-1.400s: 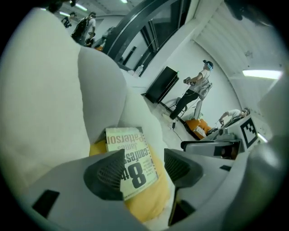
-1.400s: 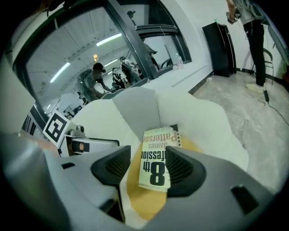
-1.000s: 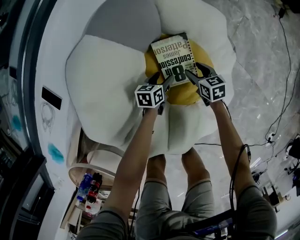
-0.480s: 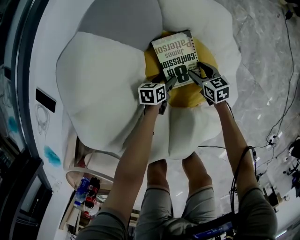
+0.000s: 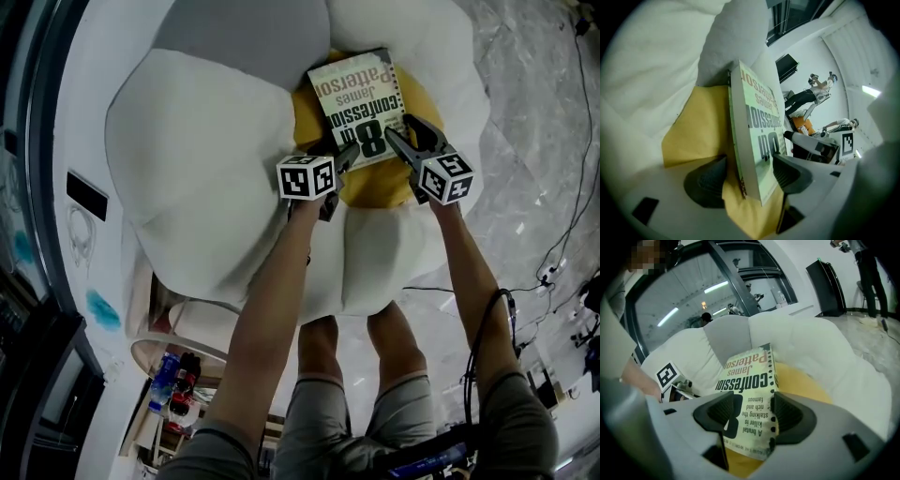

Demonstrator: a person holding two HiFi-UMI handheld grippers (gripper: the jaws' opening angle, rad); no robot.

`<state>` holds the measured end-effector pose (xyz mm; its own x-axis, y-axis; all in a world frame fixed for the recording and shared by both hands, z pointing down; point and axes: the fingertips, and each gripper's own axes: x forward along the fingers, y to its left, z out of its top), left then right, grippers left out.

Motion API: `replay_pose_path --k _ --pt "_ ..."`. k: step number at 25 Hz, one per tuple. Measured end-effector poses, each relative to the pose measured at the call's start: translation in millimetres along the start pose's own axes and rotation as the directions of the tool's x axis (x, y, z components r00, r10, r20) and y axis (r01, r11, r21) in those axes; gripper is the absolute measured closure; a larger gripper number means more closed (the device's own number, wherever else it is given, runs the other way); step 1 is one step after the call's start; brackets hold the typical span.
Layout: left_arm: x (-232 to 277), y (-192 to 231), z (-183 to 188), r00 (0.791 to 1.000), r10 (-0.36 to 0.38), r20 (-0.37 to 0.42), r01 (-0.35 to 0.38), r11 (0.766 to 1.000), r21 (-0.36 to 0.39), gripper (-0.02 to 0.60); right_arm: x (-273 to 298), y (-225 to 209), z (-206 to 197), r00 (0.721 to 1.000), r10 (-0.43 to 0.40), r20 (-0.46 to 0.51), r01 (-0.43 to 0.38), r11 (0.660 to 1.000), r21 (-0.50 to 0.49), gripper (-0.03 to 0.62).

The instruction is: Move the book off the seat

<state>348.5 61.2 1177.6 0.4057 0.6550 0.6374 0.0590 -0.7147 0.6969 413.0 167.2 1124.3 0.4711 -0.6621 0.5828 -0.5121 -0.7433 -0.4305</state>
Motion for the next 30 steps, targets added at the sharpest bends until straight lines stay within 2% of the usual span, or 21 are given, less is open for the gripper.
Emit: replay_pose_path --k 4,6,8,9,11,14,17,19,22,25,26,28,30 --pt "2 -3 0 1.0 -0.008 0.003 0.008 1.0 -0.001 0.278 -8 -15 10 0.995 -0.084 0.059 0.084 0.996 -0.013 0.329" --pt "2 -4 -2 1.0 -0.013 0.008 0.013 1.0 -0.008 0.276 -2 -16 -5 0.995 -0.091 -0.034 0.087 0.991 -0.101 0.329" --pt "3 -7 -4 1.0 -0.029 0.012 0.029 0.999 -0.024 0.275 10 -9 -33 0.988 -0.032 -0.151 0.015 0.993 -0.115 0.307" --pt "4 -8 -5 0.999 -0.04 0.011 0.04 0.999 -0.029 0.275 15 -7 -43 0.986 0.0 -0.169 -0.013 0.997 -0.071 0.297" --pt "5 -9 -6 0.999 -0.053 0.01 0.053 0.998 -0.029 0.273 20 -7 -50 0.988 0.053 -0.142 -0.047 0.998 0.043 0.283" --pt "6 -6 -5 0.999 -0.045 0.03 0.046 0.998 -0.035 0.269 18 -2 -46 0.987 0.12 -0.108 -0.102 0.982 0.161 0.276" --pt "-3 -7 -7 0.995 -0.075 0.064 0.079 0.995 -0.067 0.262 -8 16 -31 0.966 0.257 -0.026 -0.241 0.933 0.266 0.286" --pt "-12 -9 -17 0.992 -0.115 0.05 0.118 0.989 -0.083 0.255 -25 28 -30 0.95 0.311 0.033 -0.305 0.898 0.318 0.332" --pt "-15 -10 -30 0.992 -0.121 0.019 0.123 0.988 -0.089 0.24 -26 36 -57 0.947 0.318 -0.046 -0.286 0.898 0.335 0.33" --pt "-17 -7 -28 0.993 -0.115 0.012 0.115 0.989 -0.097 0.213 -19 30 -87 0.94 0.3 -0.16 -0.221 0.896 0.384 0.333" --pt "-18 -7 -27 0.993 -0.116 0.009 0.116 0.989 -0.094 0.205 -19 31 -92 0.938 0.305 -0.165 -0.219 0.89 0.399 0.355" --pt "-19 -7 -27 0.993 -0.12 0.005 0.12 0.989 -0.085 0.197 -26 35 -84 0.937 0.342 -0.069 -0.273 0.844 0.462 0.403" --pt "-19 -11 -26 0.992 -0.126 -0.004 0.126 0.99 -0.067 0.195 -38 40 -68 0.934 0.351 0.062 -0.332 0.796 0.505 0.418"
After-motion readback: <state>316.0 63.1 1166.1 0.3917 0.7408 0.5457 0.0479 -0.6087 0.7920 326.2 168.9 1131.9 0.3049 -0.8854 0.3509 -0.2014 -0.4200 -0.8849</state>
